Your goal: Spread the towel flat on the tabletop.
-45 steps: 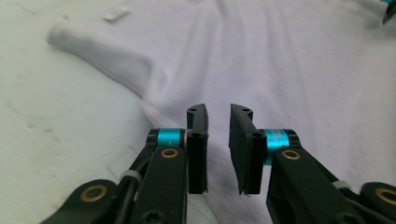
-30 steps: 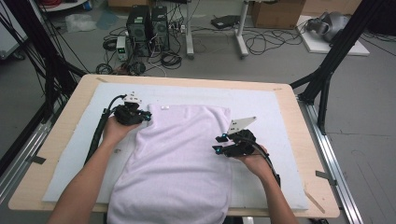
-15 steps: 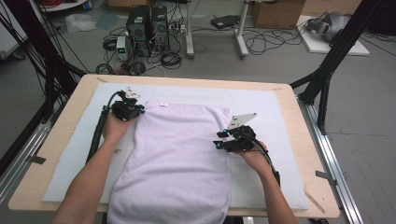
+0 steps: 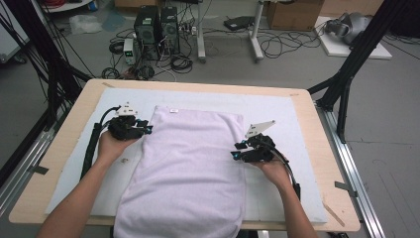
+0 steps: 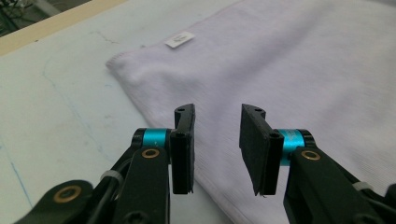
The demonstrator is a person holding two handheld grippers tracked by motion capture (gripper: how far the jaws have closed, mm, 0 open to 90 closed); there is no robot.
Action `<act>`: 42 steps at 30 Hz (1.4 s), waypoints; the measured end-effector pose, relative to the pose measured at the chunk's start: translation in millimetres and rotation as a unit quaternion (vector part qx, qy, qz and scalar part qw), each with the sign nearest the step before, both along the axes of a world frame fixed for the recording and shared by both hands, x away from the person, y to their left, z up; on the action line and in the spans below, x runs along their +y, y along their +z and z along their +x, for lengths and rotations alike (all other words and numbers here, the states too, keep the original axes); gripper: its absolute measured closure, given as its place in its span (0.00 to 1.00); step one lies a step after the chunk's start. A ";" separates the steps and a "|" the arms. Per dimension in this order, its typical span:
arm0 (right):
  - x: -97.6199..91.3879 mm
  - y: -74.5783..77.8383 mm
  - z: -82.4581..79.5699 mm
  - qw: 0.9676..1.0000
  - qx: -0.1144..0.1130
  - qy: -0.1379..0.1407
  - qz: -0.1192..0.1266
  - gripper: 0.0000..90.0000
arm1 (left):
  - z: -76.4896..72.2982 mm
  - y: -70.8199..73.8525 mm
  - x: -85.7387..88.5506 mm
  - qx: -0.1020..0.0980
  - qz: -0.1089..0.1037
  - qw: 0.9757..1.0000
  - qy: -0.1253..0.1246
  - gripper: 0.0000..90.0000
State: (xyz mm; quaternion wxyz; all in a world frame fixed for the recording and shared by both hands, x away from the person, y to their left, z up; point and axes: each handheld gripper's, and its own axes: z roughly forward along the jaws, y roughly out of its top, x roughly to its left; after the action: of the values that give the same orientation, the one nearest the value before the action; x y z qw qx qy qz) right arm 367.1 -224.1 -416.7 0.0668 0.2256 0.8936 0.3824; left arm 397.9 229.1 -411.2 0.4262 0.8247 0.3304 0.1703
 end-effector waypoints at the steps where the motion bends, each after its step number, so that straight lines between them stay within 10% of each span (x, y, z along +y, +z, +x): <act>1: 1.8 1.8 -3.8 1.000 -0.005 0.006 -0.002 0.66 | -9.8 -0.2 2.6 -0.003 -0.003 1.000 -0.006 0.72; 17: -1.2 -11.4 -79.0 0.998 -0.002 0.063 0.017 0.65 | -113.0 -11.9 12.2 -0.015 0.018 0.996 -0.088 0.58; 23: 4.9 -23.0 -82.3 0.996 0.001 0.091 -0.015 0.87 | -119.3 -28.4 9.6 0.029 0.042 0.992 -0.118 0.79; 27: 2.5 -22.7 -80.7 0.993 0.009 0.113 -0.015 0.97 | -122.3 -34.0 10.6 0.021 0.034 0.993 -0.114 0.97; 36: -4.1 -19.9 -74.7 0.994 0.019 0.108 -0.021 0.94 | -130.6 -28.0 15.2 0.015 0.039 0.993 -0.108 0.93; 42: 3.7 -11.0 -83.9 0.993 0.012 0.109 0.034 0.78 | -143.6 -15.6 12.7 0.000 0.015 0.991 -0.130 0.72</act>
State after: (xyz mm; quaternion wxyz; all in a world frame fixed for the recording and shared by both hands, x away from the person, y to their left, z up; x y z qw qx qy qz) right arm 283.2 -220.5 -427.7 0.0068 0.1339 0.9000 0.4147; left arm 254.3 241.7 -426.7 0.4327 0.8669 0.2177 0.1180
